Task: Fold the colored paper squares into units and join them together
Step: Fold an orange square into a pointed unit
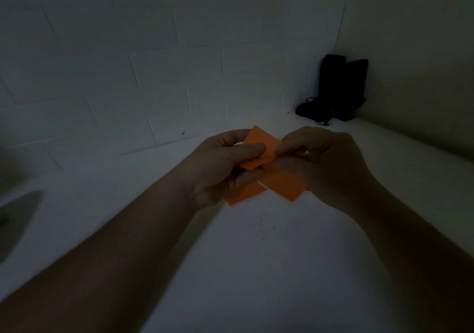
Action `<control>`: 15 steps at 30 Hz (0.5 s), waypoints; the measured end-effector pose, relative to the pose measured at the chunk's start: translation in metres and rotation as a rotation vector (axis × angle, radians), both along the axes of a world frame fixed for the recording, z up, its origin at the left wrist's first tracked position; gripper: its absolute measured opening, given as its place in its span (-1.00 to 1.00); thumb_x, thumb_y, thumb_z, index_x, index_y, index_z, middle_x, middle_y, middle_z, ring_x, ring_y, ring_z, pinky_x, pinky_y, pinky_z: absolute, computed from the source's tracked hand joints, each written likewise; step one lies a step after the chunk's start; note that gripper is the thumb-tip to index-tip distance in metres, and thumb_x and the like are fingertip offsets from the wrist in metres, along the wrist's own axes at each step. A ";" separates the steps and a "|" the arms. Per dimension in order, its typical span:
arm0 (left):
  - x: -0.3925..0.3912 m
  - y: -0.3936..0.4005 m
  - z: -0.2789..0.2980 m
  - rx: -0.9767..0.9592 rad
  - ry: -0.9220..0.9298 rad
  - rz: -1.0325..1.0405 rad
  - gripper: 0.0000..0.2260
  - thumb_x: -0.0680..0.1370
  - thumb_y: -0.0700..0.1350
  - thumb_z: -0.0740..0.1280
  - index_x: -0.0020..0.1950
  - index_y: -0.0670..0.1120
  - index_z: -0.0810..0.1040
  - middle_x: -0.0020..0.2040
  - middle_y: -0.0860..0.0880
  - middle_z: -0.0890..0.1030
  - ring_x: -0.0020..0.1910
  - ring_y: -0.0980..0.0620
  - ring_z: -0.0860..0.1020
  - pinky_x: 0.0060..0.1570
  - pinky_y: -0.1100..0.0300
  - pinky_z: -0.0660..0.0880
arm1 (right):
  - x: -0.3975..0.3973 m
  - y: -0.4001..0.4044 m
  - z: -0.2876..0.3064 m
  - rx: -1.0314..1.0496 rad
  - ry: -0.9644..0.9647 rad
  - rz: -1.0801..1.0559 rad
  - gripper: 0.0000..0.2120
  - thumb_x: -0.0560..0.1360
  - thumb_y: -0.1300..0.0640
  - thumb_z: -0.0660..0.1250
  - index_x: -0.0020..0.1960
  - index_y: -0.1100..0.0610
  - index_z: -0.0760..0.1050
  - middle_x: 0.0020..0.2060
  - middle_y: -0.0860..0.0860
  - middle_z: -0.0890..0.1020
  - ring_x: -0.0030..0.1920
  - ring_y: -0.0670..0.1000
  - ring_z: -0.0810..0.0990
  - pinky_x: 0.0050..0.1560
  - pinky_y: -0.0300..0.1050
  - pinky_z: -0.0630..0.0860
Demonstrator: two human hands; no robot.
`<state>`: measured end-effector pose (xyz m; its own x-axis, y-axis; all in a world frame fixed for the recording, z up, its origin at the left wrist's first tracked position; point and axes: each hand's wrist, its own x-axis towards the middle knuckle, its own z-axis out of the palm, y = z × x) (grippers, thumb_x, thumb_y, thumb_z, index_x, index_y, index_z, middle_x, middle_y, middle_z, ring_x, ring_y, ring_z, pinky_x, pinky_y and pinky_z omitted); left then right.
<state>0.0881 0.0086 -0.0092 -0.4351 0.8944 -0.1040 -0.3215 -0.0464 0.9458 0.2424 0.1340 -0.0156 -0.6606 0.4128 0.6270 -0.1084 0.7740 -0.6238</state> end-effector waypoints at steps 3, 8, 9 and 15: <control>0.002 0.000 0.001 0.008 -0.019 -0.005 -0.77 0.59 -0.31 0.37 0.25 -0.20 0.61 -0.07 -0.17 0.73 -0.18 -0.01 0.71 -0.20 0.19 0.67 | -0.001 0.002 -0.002 0.002 -0.026 -0.044 -0.69 0.38 0.21 0.57 -0.16 -0.21 0.61 -0.18 -0.16 0.68 -0.13 -0.14 0.64 -0.07 -0.19 0.56; 0.002 -0.001 0.001 0.015 -0.006 -0.041 -0.81 0.55 -0.32 0.41 0.14 -0.18 0.66 -0.19 -0.13 0.66 -0.19 0.02 0.58 -0.19 0.20 0.68 | -0.002 0.001 -0.003 -0.099 0.003 -0.039 -0.79 0.44 0.24 0.51 -0.13 -0.08 0.65 -0.19 -0.12 0.70 -0.12 -0.13 0.65 -0.04 -0.20 0.60; 0.001 -0.001 0.001 0.010 0.015 -0.059 -0.82 0.50 -0.30 0.45 0.09 -0.17 0.69 -0.21 -0.13 0.64 -0.21 0.02 0.55 -0.15 0.18 0.67 | -0.002 0.000 -0.003 -0.130 0.013 -0.035 -0.82 0.45 0.25 0.49 -0.12 -0.04 0.65 -0.20 -0.11 0.69 -0.12 -0.13 0.66 -0.04 -0.21 0.60; 0.003 -0.003 -0.001 -0.029 0.107 -0.115 -0.84 0.63 -0.26 0.34 0.18 -0.18 0.64 -0.20 -0.09 0.68 -0.25 0.07 0.65 -0.10 0.17 0.69 | -0.002 -0.004 -0.001 -0.371 0.049 0.003 -0.86 0.47 0.27 0.48 -0.16 0.04 0.67 -0.24 -0.02 0.72 -0.18 -0.03 0.69 -0.11 -0.14 0.65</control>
<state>0.0910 0.0061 -0.0103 -0.3401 0.9362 -0.0890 -0.2206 0.0126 0.9753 0.2407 0.1301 -0.0164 -0.6350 0.6161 0.4661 -0.1466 0.4963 -0.8557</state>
